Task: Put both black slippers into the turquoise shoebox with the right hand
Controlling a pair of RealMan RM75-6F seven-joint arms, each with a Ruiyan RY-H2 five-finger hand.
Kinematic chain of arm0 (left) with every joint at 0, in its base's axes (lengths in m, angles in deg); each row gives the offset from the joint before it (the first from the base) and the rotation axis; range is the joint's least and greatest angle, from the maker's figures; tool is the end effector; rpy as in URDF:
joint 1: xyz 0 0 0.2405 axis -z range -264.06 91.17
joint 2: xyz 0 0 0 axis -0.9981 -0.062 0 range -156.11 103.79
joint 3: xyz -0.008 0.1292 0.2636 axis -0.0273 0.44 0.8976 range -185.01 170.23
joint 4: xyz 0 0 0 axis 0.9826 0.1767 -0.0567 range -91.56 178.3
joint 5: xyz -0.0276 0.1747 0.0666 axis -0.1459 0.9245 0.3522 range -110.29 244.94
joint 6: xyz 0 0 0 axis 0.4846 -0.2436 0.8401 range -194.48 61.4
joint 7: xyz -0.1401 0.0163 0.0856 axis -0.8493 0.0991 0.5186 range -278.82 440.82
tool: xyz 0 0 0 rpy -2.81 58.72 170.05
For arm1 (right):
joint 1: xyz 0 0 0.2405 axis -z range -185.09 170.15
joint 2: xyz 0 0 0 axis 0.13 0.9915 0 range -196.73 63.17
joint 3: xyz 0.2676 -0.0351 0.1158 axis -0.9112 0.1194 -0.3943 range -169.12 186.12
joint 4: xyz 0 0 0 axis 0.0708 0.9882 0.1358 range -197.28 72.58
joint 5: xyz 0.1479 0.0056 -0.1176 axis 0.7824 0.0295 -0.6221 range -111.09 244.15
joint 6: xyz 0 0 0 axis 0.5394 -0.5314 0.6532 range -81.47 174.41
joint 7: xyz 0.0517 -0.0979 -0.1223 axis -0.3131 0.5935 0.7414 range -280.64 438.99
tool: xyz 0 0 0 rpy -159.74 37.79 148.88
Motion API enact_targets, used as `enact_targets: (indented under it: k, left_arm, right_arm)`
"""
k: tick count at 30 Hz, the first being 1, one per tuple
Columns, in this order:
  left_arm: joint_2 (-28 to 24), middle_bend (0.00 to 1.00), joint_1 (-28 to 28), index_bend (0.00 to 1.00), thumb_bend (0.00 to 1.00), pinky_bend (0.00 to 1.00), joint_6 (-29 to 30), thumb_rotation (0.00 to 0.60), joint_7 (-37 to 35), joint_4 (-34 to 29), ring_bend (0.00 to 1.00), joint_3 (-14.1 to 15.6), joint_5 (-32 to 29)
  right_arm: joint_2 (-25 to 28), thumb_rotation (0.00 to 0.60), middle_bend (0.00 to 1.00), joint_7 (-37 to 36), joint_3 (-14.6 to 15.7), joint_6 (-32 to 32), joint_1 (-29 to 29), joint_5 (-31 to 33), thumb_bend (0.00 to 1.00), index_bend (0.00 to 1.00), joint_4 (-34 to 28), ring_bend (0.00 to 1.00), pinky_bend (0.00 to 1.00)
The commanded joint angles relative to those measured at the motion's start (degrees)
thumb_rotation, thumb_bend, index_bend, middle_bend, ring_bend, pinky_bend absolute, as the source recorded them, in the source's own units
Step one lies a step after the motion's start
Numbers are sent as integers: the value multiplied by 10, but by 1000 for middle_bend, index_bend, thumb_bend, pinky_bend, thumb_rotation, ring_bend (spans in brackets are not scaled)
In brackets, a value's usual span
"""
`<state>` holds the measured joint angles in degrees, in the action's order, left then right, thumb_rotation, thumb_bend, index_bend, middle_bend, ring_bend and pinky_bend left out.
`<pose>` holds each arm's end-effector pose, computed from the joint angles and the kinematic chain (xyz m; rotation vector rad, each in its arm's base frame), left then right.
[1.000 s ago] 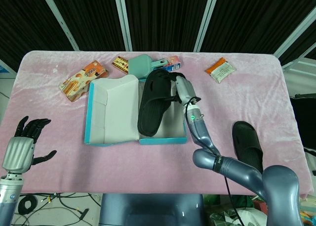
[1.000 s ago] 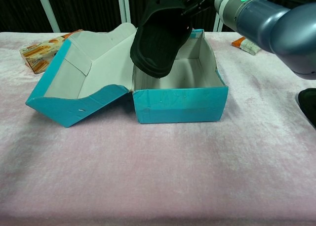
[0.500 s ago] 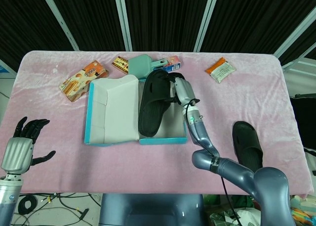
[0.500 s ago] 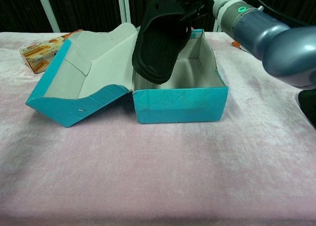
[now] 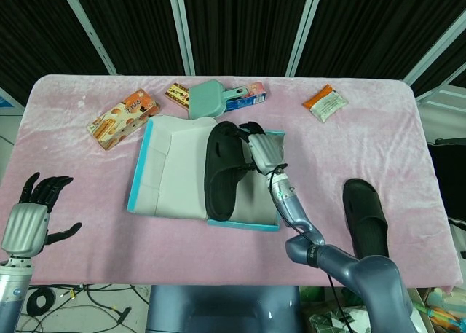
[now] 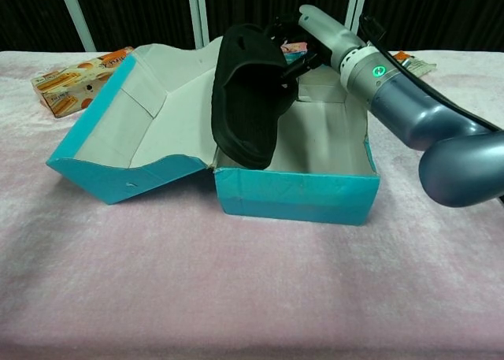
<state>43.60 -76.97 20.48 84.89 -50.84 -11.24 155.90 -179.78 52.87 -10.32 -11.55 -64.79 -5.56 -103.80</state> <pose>-0.2963 0.2295 0.1642 -1.4224 -0.8473 -1.0718 -0.0951 -0.4716 -0.0582 1.5335 -1.2266 1.5258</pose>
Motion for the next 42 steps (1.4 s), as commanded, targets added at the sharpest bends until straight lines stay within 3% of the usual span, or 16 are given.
enact_targets:
  k: [1,18,35,42]
  left_arm:
    - [0,170,-1,160,0,15,1,600,-1,1,131,1,1]
    - [3,169,1,160,0,13,-5,600,-3,5,131,0,0]
    - [-1,168,-2,160,0,7,-3,600,3,-2,131,-1,-1]
    - [-2,165,0,160,0,0,-4,600,4,-4,130,-2,-2]
  right_arm:
    - [-1,600,460,-2,1,3,2,-2,166,484,3,165,91]
    - [19,600,449,48,-17,12,39,27,166,484,-30,157,91]
    - [5,600,444,74,-7,41,43,23,165,484,-30,152,90]
    - [18,600,458,79,-1,61,50,23,160,485,-60,152,90]
